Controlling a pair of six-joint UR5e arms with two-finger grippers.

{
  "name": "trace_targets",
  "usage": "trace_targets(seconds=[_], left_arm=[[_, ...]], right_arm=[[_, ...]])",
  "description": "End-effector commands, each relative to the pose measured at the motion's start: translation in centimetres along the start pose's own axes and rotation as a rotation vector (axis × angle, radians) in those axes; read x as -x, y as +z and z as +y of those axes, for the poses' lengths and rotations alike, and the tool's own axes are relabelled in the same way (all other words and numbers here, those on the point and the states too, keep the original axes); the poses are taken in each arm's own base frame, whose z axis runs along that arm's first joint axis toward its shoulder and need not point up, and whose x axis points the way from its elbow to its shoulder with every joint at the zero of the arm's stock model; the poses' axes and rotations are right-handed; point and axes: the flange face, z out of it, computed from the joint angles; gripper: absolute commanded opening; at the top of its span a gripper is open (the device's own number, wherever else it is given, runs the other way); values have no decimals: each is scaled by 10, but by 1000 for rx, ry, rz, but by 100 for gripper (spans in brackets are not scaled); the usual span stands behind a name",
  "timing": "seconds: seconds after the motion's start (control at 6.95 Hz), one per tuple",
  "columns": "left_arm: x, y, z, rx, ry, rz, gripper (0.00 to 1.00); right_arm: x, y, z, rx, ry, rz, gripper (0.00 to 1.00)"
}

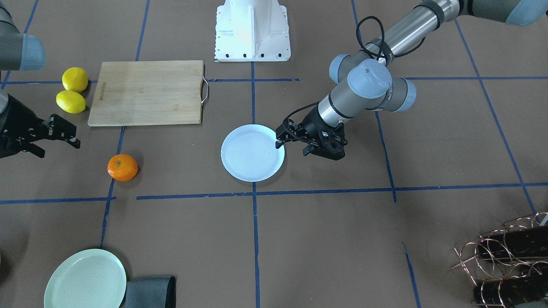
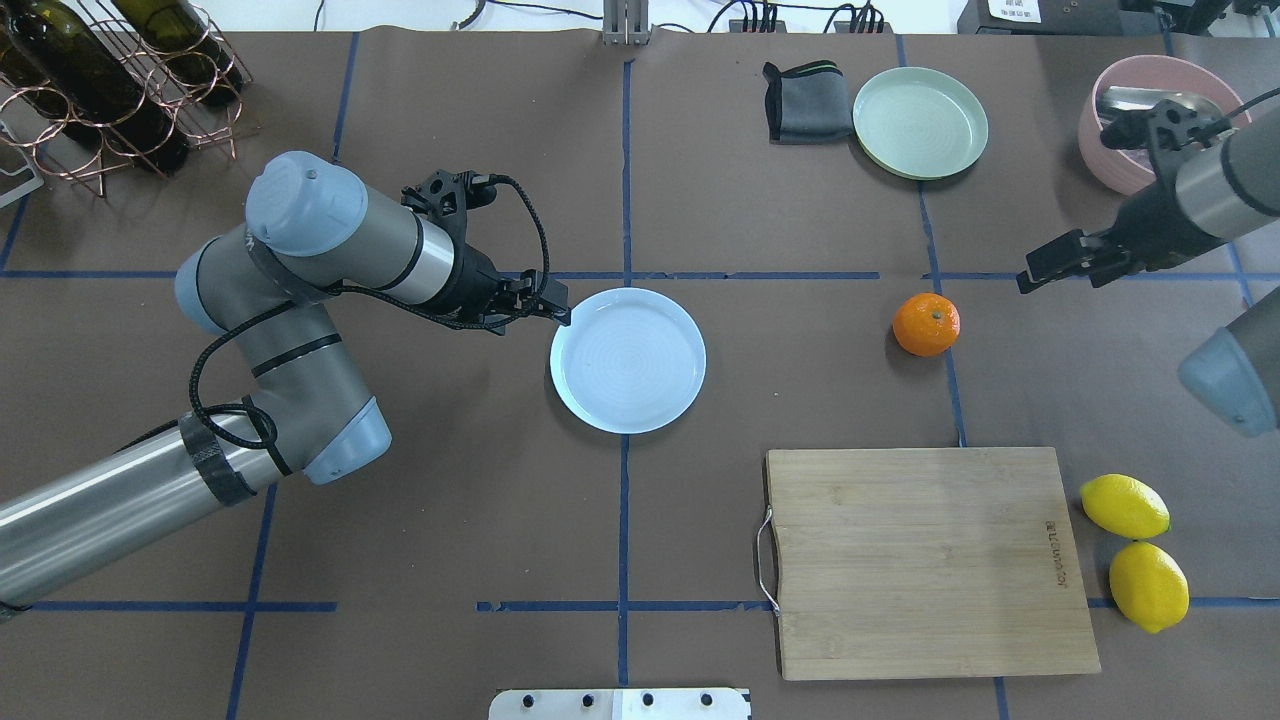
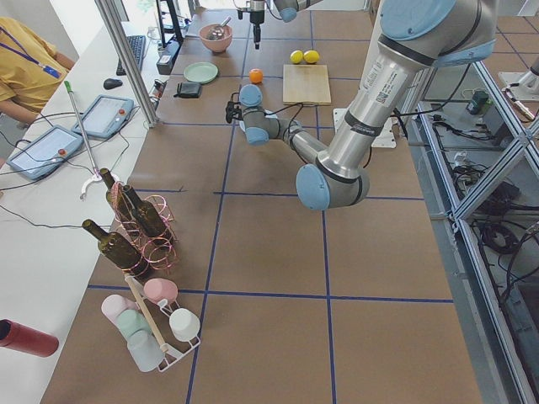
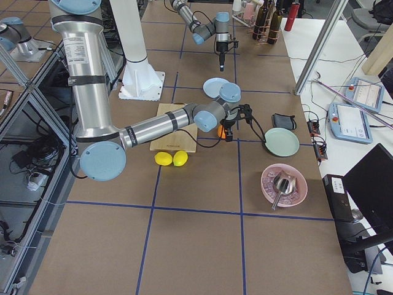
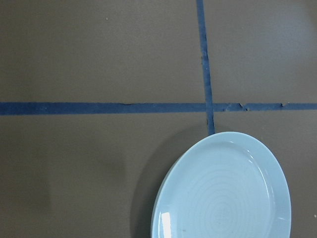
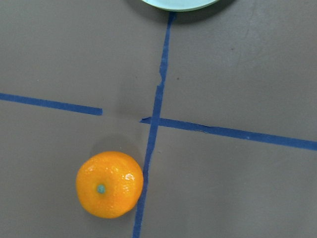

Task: Pick orange to plate
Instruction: 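Lower the right gripper over the orange tangerine and grasp it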

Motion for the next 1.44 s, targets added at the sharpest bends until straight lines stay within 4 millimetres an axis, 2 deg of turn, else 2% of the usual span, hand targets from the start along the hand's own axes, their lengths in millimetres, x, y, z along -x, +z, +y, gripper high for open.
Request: trace_targets(seconds=[0.0,0.14,0.29,0.43,0.86,1.29], left_arm=[[2,-1,-1,-1,-2,-3,94],[7,0,0,0,-5,-8,94],[8,0,0,0,-6,-9,94],[8,0,0,0,-6,-9,94],[8,-1,1,0,-13,-8,95],[10,1,2,3,-15,-11,95]], right_arm=[[62,38,4,0,61,57,100],[82,55,7,18,49,99,100],[89,63,10,20,44,132,100],[87,64,10,18,45,137,100],[86,89,13,18,21,179,100],[94,102,0,26,21,184,100]])
